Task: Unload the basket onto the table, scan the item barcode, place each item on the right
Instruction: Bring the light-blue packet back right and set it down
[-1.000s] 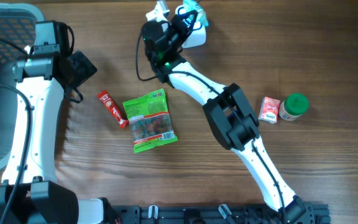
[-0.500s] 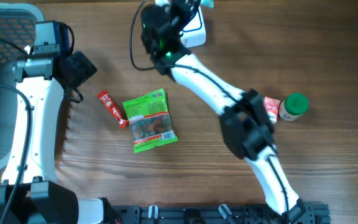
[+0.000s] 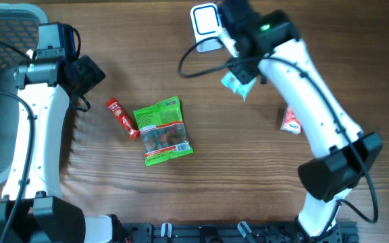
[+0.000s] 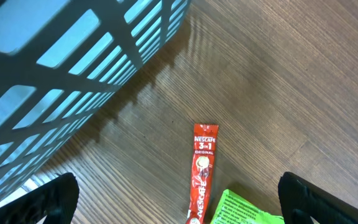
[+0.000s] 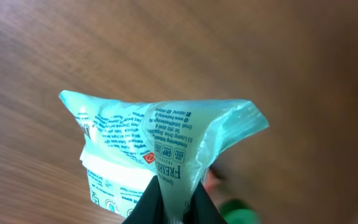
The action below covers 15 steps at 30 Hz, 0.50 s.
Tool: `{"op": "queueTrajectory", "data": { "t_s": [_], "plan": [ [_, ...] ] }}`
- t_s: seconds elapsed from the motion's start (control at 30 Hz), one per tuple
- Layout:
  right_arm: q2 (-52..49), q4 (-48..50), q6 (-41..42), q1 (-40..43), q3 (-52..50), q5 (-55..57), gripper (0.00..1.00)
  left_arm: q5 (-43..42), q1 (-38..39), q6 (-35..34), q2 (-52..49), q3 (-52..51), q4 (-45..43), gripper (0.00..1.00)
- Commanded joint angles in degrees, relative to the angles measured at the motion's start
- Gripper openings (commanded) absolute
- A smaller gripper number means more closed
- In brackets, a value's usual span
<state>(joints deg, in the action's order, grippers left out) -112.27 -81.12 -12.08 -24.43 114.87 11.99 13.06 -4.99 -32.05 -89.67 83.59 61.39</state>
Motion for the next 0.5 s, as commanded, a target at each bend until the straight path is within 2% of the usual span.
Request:
{"op": "queueTrajectory", "data": {
  "t_s": [0.0,0.07,0.13,0.17,0.27,0.37,0.47],
  "plan": [
    [-0.07,2.49,3.02,5.42,-10.49,-12.02,0.05,0.94,-0.55,0.28,0.31,0.79,-0.11,1.0],
    [-0.07,6.03,2.58,7.32,-16.96,-12.02,0.05,0.94,-0.52,0.28,0.31,0.79,-0.11,1.0],
    [-0.07,10.08,2.6,8.7,-22.53,-11.82,0.1,0.94,-0.55,0.28,0.31,0.79,-0.11,1.0],
    [-0.07,13.27,2.93,9.29,-26.1,-10.21,0.17,0.94,-0.52,0.28,0.31,0.79,-0.11,1.0],
    [-0.07,16.5,3.56,9.9,-29.81,-4.72,0.59,0.94,-0.52,0.28,0.31,0.79,-0.11,1.0],
    [0.0,18.78,8.46,9.88,-29.66,1.97,0.64,0.94,-0.55,0.28,0.31,0.79,-0.11,1.0],
    [0.0,23.23,15.1,9.75,-29.59,-0.37,0.64,0.94,-0.52,0.28,0.31,0.79,-0.11,1.0]
  ]
}}
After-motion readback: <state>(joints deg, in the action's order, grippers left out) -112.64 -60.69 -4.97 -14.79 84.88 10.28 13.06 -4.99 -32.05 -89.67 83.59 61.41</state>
